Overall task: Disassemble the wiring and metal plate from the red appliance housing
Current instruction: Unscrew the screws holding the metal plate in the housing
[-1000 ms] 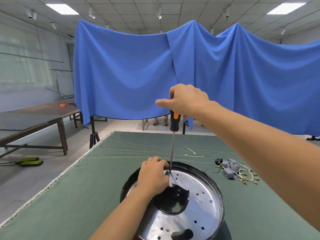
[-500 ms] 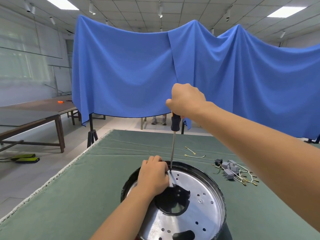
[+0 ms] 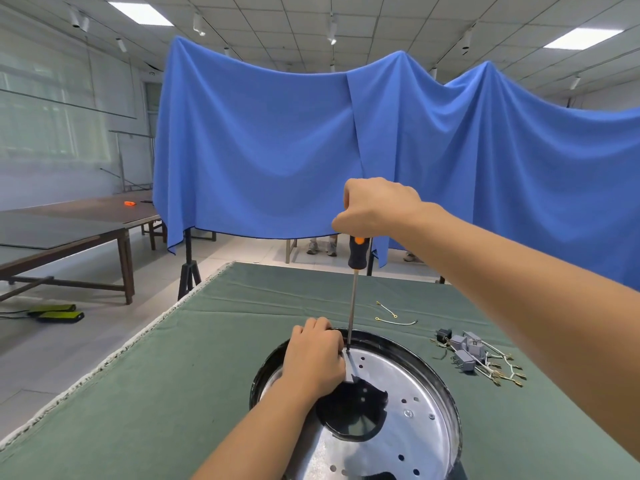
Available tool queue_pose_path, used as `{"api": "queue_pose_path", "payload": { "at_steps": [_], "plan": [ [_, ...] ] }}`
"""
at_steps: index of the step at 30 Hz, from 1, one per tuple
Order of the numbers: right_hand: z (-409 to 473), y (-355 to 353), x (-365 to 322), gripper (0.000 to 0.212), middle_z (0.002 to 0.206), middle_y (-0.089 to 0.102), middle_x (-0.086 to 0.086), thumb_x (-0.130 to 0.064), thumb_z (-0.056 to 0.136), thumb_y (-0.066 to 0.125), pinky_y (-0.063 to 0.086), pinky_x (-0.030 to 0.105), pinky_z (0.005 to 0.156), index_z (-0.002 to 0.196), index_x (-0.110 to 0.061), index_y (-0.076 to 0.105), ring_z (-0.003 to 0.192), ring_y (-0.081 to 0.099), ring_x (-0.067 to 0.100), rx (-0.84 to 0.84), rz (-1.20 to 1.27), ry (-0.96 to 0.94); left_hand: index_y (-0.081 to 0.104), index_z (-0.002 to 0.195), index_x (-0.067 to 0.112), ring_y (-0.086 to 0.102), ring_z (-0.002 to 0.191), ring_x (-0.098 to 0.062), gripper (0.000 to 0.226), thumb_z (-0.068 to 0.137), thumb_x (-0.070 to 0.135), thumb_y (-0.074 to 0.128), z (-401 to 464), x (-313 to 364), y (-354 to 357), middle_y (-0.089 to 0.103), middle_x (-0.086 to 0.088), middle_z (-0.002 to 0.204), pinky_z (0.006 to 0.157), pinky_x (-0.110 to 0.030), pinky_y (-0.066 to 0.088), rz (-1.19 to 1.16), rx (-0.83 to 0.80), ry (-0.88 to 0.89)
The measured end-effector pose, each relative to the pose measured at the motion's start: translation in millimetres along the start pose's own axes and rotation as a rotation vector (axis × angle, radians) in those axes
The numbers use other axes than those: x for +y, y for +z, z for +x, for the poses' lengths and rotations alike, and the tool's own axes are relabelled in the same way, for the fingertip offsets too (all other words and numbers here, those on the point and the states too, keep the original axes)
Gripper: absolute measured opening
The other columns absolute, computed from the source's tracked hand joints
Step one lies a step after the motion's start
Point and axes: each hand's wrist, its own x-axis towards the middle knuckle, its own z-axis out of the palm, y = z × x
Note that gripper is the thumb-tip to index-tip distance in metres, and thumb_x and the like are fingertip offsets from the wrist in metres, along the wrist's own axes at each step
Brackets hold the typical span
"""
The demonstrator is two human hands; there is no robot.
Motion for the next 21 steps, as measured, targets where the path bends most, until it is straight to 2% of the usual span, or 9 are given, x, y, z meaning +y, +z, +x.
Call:
{"api": "queue_pose_path", "payload": {
  "at_steps": [3,5,7,10,12,13,16,18,21],
  "plan": [
    [1.2,3.4,0.2,0.03,0.068,0.057,0.001,-0.037,0.088,0.049,0.027,0.024,0.049,0.068,-0.016,0.043,0.058,0.051,0.019,0.067,-0.01,-0.005,0.063,0.11,0.022,0.042,0.115,-0.017,0.024,0.091,0.025,0.049,-0.2,0.3,-0.9,0.051,0.003,0.121,0.098,-0.029,0.029,-0.001,-0.001,-0.01],
    [1.4,3.3,-0.6,0.025,0.068,0.054,0.004,-0.023,0.089,0.047,0.03,0.024,0.049,0.067,-0.014,0.039,0.055,0.048,0.02,0.057,0.041,-0.012,0.063,0.109,0.022,0.042,0.115,-0.017,0.024,0.091,0.024,0.049,-0.2,0.5,-1.1,0.051,0.004,0.121,0.098,-0.029,0.029,-0.003,-0.001,-0.015],
    [0.5,1.1,-0.3,0.013,0.071,0.052,0.002,-0.02,0.082,0.05,0.03,0.025,0.05,0.074,-0.015,0.041,0.054,0.045,0.017,0.002,0.087,-0.008,0.063,0.109,0.022,0.042,0.115,-0.017,0.023,0.09,0.024,0.049,-0.3,0.8,-1.2,0.052,0.004,0.121,0.097,-0.029,0.029,-0.006,0.002,-0.017],
    [-1.5,3.0,-0.5,0.022,0.079,0.057,-0.001,-0.038,0.084,0.052,0.028,0.027,0.052,0.088,-0.017,0.046,0.064,0.049,0.016,0.007,0.063,-0.011,0.063,0.109,0.022,0.041,0.115,-0.017,0.023,0.09,0.024,0.05,-0.2,0.5,-0.7,0.051,0.004,0.121,0.097,-0.029,0.029,-0.006,0.002,-0.018],
    [-1.8,7.5,-0.1,0.039,0.068,0.056,0.001,-0.049,0.089,0.049,0.028,0.026,0.05,0.073,-0.014,0.044,0.062,0.052,0.021,0.121,0.048,-0.001,0.063,0.109,0.022,0.042,0.115,-0.017,0.023,0.09,0.024,0.05,-0.1,0.2,-0.3,0.052,0.004,0.121,0.097,-0.029,0.029,-0.008,0.002,-0.024],
    [-2.0,8.8,0.1,0.042,0.063,0.053,0.002,-0.045,0.092,0.047,0.027,0.026,0.048,0.066,-0.013,0.04,0.059,0.051,0.023,0.168,0.054,0.006,0.064,0.109,0.022,0.042,0.115,-0.017,0.023,0.09,0.024,0.05,-0.1,0.5,-0.2,0.052,0.004,0.121,0.097,-0.029,0.029,-0.01,0.002,-0.025],
    [-3.4,8.9,1.6,0.026,0.064,0.045,0.002,-0.025,0.089,0.045,0.022,0.028,0.048,0.068,-0.012,0.036,0.055,0.04,0.018,0.18,0.108,0.029,0.064,0.108,0.022,0.042,0.115,-0.017,0.023,0.09,0.025,0.05,0.3,1.2,-0.5,0.052,0.004,0.121,0.097,-0.029,0.029,-0.015,-0.001,-0.026],
    [-5.3,7.3,2.7,0.015,0.069,0.048,0.0,-0.028,0.084,0.047,0.023,0.028,0.049,0.079,-0.014,0.045,0.058,0.04,0.015,0.151,0.129,0.039,0.064,0.108,0.021,0.042,0.115,-0.017,0.024,0.09,0.025,0.05,0.9,1.2,-0.5,0.052,0.004,0.12,0.097,-0.03,0.03,-0.014,-0.001,-0.031],
    [-7.3,8.4,4.1,0.029,0.066,0.05,-0.001,-0.041,0.085,0.051,0.021,0.027,0.049,0.072,-0.015,0.045,0.056,0.041,0.015,0.175,0.018,0.015,0.063,0.108,0.022,0.042,0.114,-0.017,0.023,0.09,0.026,0.05,0.6,1.3,-0.2,0.052,0.004,0.12,0.097,-0.029,0.03,-0.021,0.003,-0.035]
  ]
}}
